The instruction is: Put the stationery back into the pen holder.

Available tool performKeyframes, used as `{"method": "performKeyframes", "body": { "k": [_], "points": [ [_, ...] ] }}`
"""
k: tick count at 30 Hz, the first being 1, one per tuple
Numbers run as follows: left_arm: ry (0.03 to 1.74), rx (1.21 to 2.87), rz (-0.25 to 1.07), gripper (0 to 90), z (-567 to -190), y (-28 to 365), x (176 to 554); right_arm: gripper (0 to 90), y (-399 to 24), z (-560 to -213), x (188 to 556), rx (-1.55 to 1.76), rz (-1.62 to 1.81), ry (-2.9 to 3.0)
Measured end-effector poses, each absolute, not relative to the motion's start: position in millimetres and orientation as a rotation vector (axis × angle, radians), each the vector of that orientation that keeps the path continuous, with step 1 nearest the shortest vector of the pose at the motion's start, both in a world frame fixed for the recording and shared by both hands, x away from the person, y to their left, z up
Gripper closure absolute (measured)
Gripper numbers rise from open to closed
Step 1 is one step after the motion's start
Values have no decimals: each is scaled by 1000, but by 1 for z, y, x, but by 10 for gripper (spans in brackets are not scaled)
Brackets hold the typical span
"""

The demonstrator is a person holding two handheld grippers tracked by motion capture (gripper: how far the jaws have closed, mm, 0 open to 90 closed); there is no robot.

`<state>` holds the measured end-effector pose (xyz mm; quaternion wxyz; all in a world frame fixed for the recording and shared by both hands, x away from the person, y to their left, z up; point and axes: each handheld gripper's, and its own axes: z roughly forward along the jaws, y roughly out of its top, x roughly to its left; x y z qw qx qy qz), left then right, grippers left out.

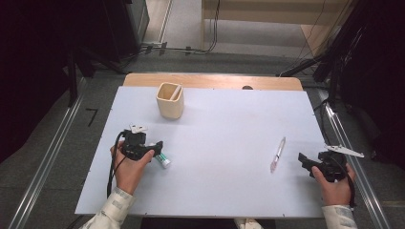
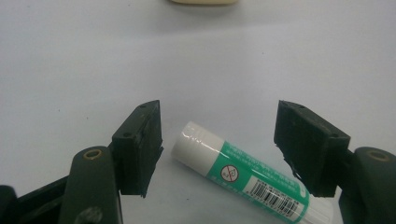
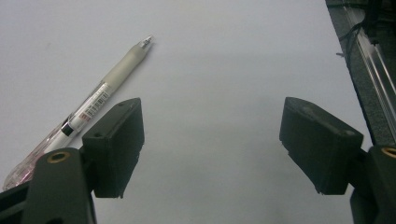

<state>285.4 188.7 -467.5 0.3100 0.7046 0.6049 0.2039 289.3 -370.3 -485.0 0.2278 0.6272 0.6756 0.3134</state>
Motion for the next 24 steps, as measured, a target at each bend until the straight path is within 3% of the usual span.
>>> {"method": "performKeyframes", "body": {
  "k": [24],
  "points": [
    [1680,1863,505,312,-476,183,278,206,-370,-484,289,1718,876,1866]
  ]
}}
